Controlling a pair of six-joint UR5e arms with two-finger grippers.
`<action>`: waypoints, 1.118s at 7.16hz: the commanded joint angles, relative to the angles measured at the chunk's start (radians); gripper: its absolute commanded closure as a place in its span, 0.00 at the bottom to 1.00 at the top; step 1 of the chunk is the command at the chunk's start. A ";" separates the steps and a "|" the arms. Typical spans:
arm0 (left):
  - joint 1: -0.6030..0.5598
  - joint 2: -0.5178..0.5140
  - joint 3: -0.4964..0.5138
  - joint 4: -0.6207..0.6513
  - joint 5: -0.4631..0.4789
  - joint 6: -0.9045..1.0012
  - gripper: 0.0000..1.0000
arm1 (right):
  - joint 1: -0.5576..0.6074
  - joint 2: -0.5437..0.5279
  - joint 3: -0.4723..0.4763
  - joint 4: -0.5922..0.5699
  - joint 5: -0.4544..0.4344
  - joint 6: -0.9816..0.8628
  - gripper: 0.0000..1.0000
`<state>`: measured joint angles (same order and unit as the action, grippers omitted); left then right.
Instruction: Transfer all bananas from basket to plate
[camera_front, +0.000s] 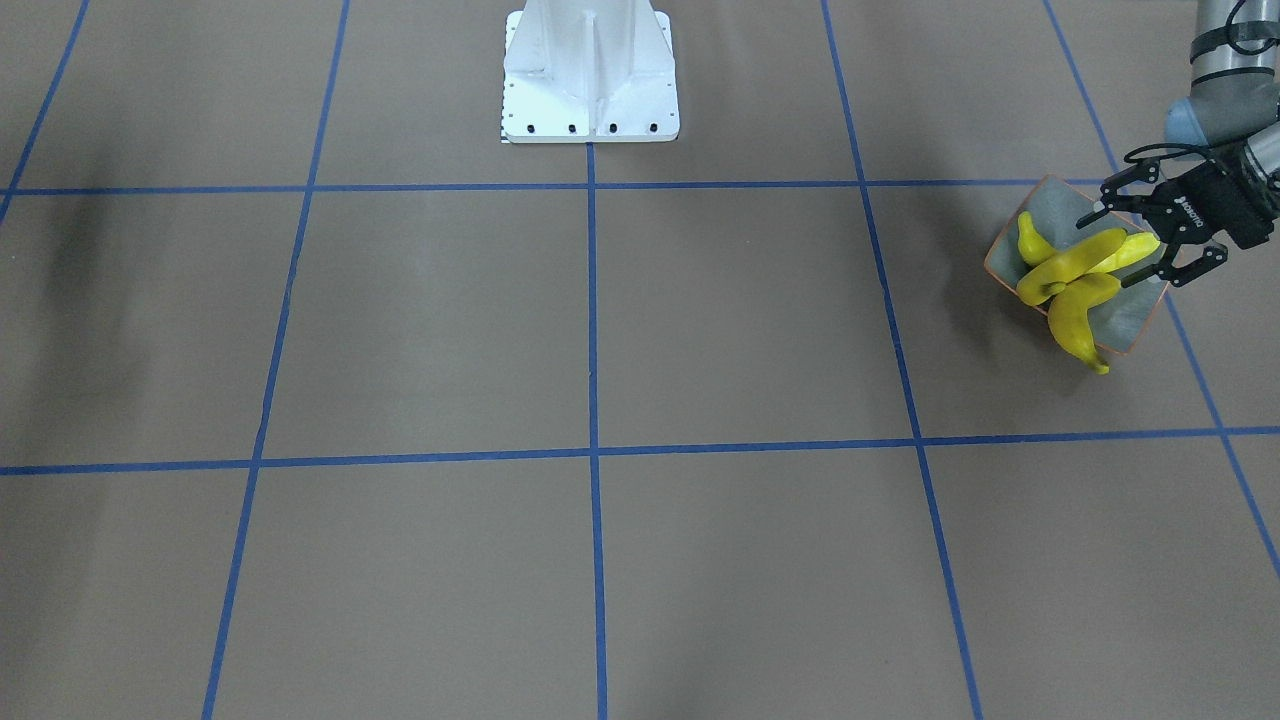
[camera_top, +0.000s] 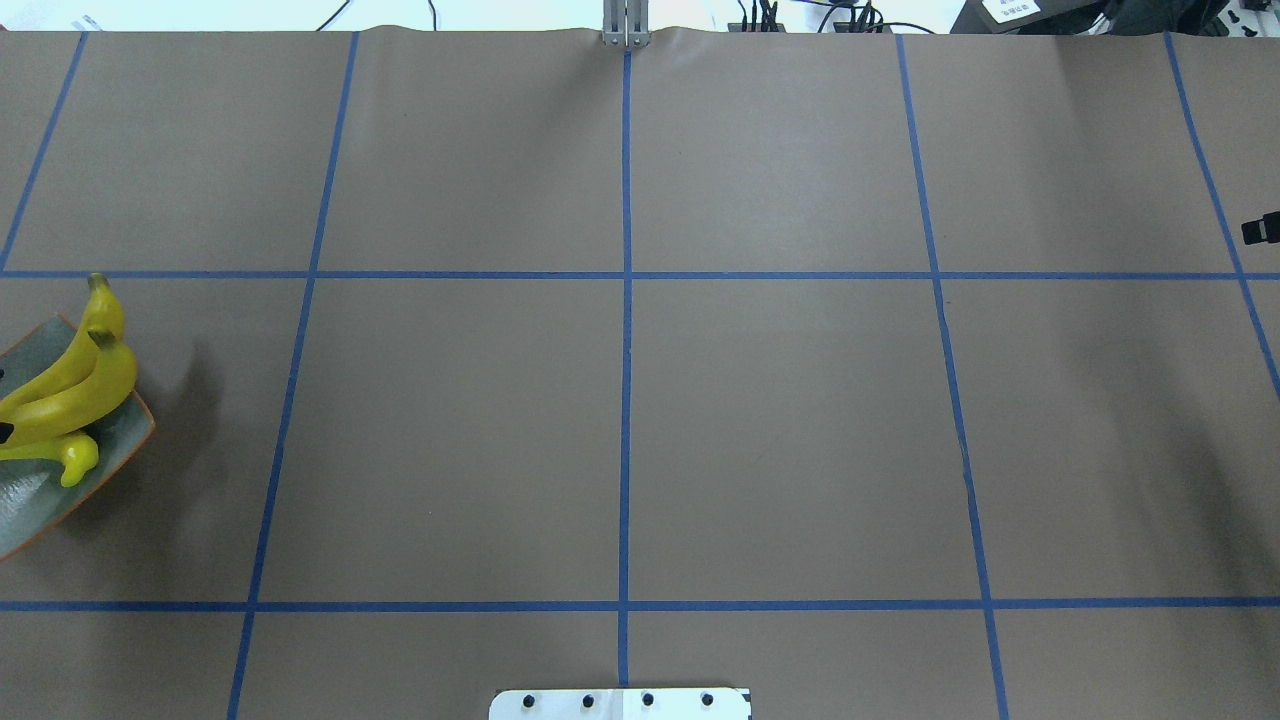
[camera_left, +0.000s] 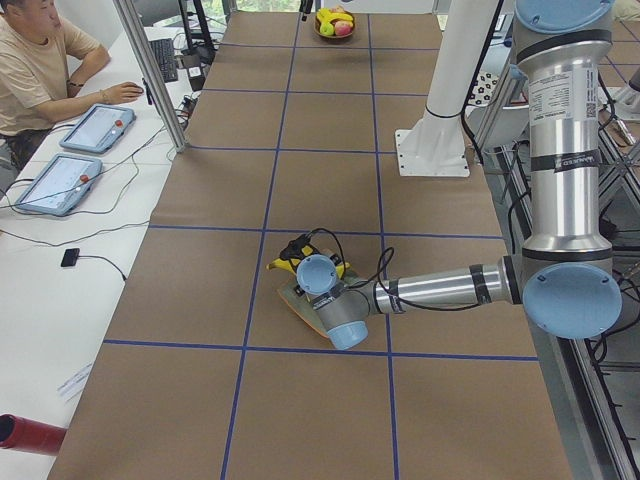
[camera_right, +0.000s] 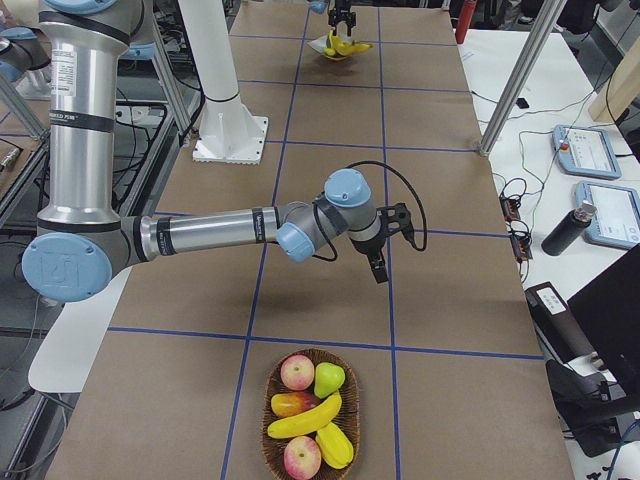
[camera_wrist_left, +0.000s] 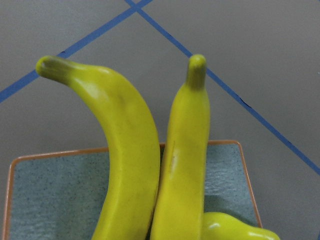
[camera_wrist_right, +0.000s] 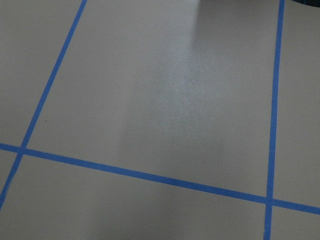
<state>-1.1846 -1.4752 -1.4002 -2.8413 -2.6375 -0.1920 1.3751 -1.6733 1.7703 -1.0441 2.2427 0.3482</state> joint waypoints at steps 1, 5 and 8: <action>-0.013 -0.069 -0.005 0.017 -0.006 -0.092 0.01 | 0.143 -0.028 -0.131 0.001 0.105 -0.273 0.00; -0.013 -0.125 -0.005 0.016 0.002 -0.162 0.01 | 0.259 -0.031 -0.400 0.004 0.107 -0.694 0.00; -0.013 -0.128 -0.003 0.014 0.001 -0.162 0.01 | 0.259 -0.034 -0.497 0.006 -0.012 -0.758 0.00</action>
<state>-1.1981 -1.6029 -1.4039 -2.8259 -2.6361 -0.3542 1.6323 -1.7027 1.3022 -1.0388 2.2793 -0.3876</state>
